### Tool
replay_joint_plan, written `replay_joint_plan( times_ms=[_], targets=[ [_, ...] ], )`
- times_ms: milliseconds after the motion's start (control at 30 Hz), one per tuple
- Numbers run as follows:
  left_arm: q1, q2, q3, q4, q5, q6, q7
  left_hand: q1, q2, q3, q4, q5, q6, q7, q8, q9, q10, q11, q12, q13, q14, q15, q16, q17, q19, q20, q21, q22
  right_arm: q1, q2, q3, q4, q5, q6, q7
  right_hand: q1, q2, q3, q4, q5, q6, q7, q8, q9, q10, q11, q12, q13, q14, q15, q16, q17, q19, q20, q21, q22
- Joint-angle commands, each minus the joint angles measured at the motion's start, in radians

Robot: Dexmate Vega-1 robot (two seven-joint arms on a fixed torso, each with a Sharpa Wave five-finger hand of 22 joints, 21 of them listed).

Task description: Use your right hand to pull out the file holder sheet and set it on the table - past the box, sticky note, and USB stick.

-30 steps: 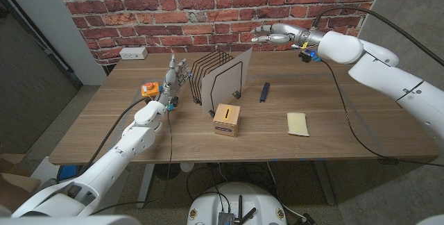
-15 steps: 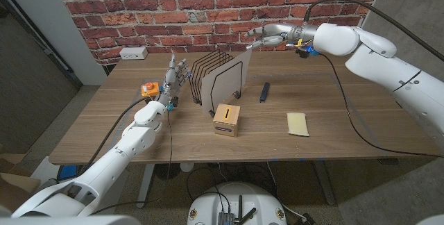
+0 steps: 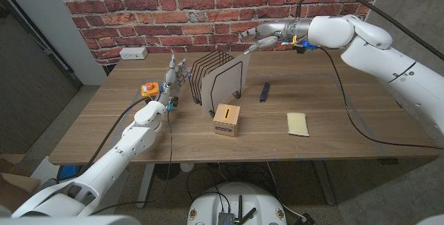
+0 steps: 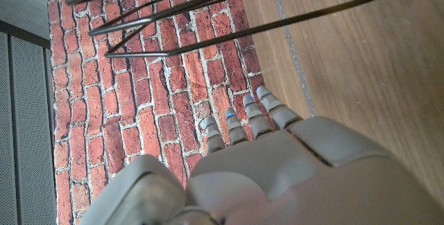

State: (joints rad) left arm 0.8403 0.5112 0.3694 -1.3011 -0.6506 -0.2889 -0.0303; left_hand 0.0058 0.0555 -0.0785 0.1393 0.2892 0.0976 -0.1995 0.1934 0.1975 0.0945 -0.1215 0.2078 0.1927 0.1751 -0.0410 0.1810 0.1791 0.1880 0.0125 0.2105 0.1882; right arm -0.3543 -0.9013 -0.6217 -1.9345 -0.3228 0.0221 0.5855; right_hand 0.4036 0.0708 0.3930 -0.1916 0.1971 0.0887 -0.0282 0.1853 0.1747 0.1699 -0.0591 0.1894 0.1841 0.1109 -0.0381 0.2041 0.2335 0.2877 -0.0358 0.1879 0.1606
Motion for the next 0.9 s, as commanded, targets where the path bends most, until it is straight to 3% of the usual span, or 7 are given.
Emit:
replay_joint_plan(
  times_ms=[33,367,667,900],
  targets=[
    [0.000,0.000,0.000,0.000,0.000,0.000,0.000,-0.003,0.010,0.000,0.006,0.007,0.001,-0.010,0.008,0.002,0.001,-0.009,0.007,0.005,0.007,-0.004,0.007,0.003,0.006,0.002,0.007,0.006,0.092,0.041,-0.055,0.032,-0.082,0.065,0.120,0.051,-0.015,0.019,-0.003,0.008,0.018,0.004,0.016,0.007,0.025,-0.004,0.011,0.005,0.022,-0.025,0.010,-0.009,0.022,0.005,0.004,0.003],
    [0.000,0.000,0.000,0.000,0.000,0.000,0.000,-0.003,0.010,0.000,0.006,0.007,0.001,-0.007,0.008,0.002,-0.001,-0.005,0.006,0.005,0.007,-0.004,0.006,0.003,0.005,0.002,0.007,0.006,0.144,0.087,-0.094,0.070,-0.147,0.099,0.190,0.135,-0.051,0.038,0.000,0.002,0.062,0.004,0.031,0.010,0.065,-0.007,0.020,0.008,0.074,-0.038,0.022,-0.026,0.052,0.011,0.005,0.004],
    [0.000,0.000,0.000,0.000,0.000,0.000,0.000,-0.003,0.010,0.000,0.006,0.007,0.000,-0.008,0.007,0.002,0.002,-0.007,0.007,0.005,0.007,-0.003,0.006,0.003,0.006,0.002,0.007,0.006,0.158,0.107,-0.106,0.078,-0.180,0.112,0.211,0.172,-0.067,0.044,0.006,-0.003,0.094,-0.048,0.037,0.011,0.083,-0.010,0.022,0.009,0.104,-0.037,0.029,-0.031,0.063,0.018,0.004,0.004],
    [0.000,0.000,0.000,0.000,0.000,0.000,0.000,-0.003,0.010,0.000,0.006,0.007,0.001,-0.009,0.008,0.002,0.000,-0.007,0.006,0.005,0.007,-0.004,0.006,0.003,0.007,0.002,0.007,0.006,0.171,0.118,-0.119,0.095,-0.214,0.153,0.212,0.198,-0.076,0.045,0.012,-0.006,0.123,-0.074,0.042,0.012,0.121,-0.023,0.028,0.010,0.149,-0.063,0.044,-0.030,0.069,0.022,0.002,0.005]
  ],
)
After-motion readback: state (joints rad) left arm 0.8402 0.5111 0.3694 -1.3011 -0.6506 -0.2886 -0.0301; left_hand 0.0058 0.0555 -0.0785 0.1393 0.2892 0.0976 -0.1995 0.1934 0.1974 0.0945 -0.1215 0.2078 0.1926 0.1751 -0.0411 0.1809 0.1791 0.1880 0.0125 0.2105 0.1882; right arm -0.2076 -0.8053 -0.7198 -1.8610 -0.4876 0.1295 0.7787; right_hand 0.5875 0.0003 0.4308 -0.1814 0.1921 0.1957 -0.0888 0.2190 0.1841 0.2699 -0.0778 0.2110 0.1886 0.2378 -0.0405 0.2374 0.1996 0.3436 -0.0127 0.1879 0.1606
